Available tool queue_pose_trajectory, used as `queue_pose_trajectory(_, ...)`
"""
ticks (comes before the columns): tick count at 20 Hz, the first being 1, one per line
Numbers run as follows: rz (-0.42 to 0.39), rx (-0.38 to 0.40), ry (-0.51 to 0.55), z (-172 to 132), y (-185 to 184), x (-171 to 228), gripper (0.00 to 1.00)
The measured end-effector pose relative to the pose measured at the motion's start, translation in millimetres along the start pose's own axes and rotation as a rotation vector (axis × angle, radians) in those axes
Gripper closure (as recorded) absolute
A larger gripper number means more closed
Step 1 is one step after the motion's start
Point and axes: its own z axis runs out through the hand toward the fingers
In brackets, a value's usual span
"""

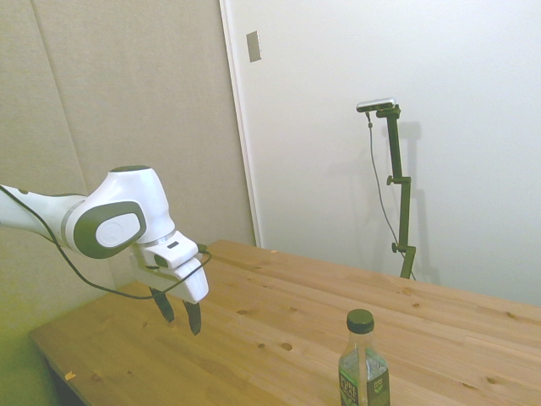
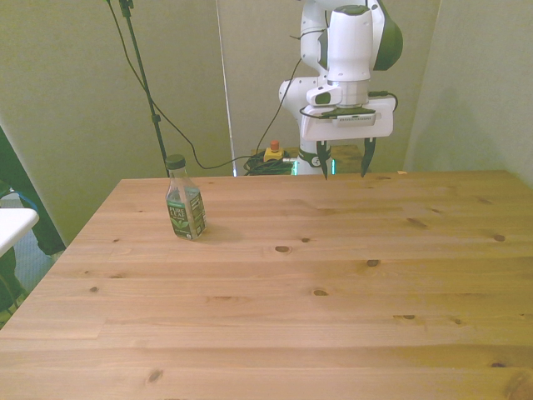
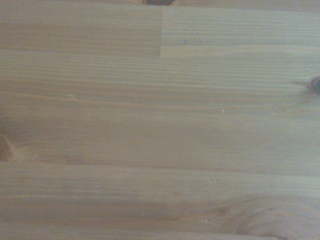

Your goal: Knock down the bottle

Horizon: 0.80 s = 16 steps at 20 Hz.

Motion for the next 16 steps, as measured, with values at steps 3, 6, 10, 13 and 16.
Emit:
queue_pose_trajectory(3,0.021,-0.012,0.007,2.3,3.9,3.7,0.0)
queue_pose_trajectory(6,0.07,-0.029,0.026,-0.4,24.9,30.1,0.0)
queue_pose_trajectory(10,0.166,-0.049,0.063,-9.3,75.4,76.6,0.0)
queue_pose_trajectory(13,0.231,-0.033,0.073,-18.9,112.2,112.4,0.0)
queue_pose_trajectory(16,0.292,-0.028,0.085,-20.1,138.0,146.5,0.0)
